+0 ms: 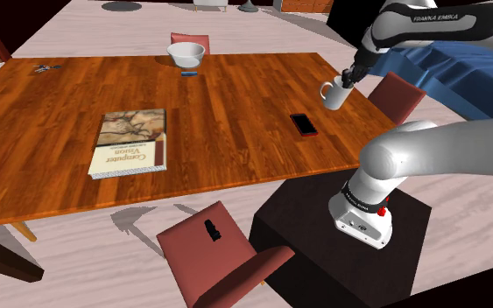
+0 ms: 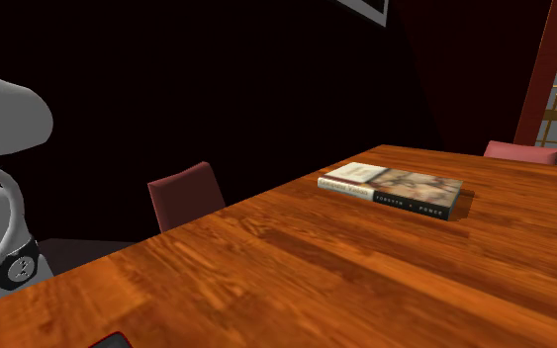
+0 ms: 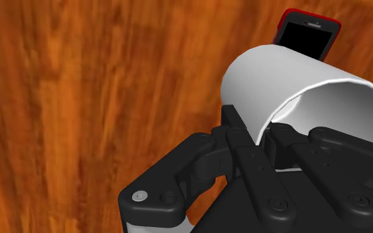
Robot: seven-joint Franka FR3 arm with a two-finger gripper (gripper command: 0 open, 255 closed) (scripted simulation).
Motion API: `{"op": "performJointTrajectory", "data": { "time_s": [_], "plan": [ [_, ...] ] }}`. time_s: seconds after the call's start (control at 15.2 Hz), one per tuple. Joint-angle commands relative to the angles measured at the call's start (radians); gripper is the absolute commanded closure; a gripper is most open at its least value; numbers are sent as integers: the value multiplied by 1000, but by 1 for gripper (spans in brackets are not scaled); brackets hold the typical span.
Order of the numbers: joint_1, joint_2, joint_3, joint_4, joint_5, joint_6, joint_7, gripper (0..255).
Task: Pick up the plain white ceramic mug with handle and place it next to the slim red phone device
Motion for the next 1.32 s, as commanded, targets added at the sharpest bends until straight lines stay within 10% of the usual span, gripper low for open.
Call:
{"op": "performJointTrajectory", "data": {
  "time_s": [0.0, 1.25],
  "plan": [
    [-4, 8, -11, -26, -9, 34, -1, 255],
    [-10, 139, -104, -173, -69, 309, -11, 255]
  ]
}}
